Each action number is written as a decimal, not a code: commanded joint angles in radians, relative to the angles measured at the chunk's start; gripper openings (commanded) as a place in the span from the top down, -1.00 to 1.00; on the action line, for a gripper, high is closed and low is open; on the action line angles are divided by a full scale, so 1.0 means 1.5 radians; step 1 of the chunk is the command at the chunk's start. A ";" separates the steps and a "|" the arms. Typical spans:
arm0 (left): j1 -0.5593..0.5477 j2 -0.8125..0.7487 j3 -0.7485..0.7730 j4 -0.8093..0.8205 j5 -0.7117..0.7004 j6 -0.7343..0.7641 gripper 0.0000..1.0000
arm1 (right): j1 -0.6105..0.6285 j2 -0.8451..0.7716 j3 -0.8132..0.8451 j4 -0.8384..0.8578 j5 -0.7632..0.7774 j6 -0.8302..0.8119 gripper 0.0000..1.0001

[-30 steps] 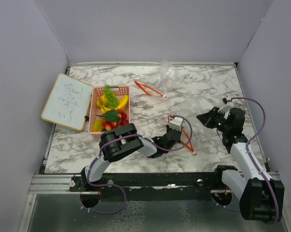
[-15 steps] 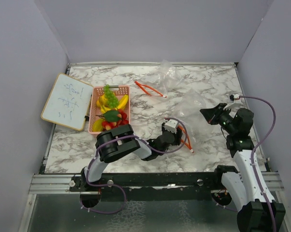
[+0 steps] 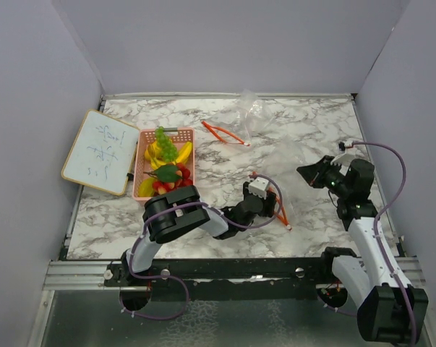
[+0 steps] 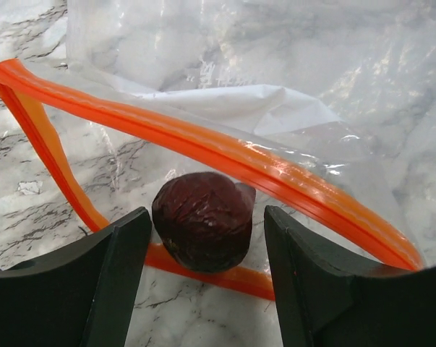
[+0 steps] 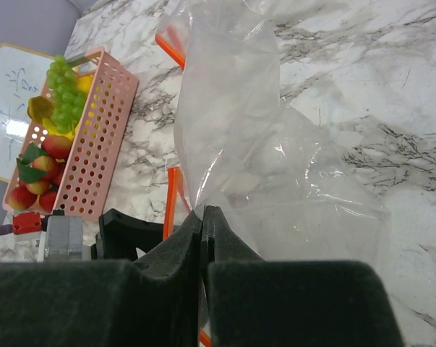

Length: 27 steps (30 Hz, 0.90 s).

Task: Open the zip-top bag and remove the fake food
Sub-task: Pick up the fake fruit from the zipper food storage bag.

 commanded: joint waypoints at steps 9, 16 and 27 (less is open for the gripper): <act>0.003 -0.004 0.055 -0.031 0.032 0.004 -0.41 | -0.004 0.034 -0.023 0.030 -0.036 -0.016 0.96; 0.004 0.013 0.055 -0.047 0.051 -0.016 -0.26 | -0.004 0.035 -0.022 0.026 -0.031 -0.020 0.96; 0.002 -0.012 -0.053 0.016 0.075 -0.053 -0.10 | -0.004 0.054 -0.034 0.056 -0.039 -0.008 0.96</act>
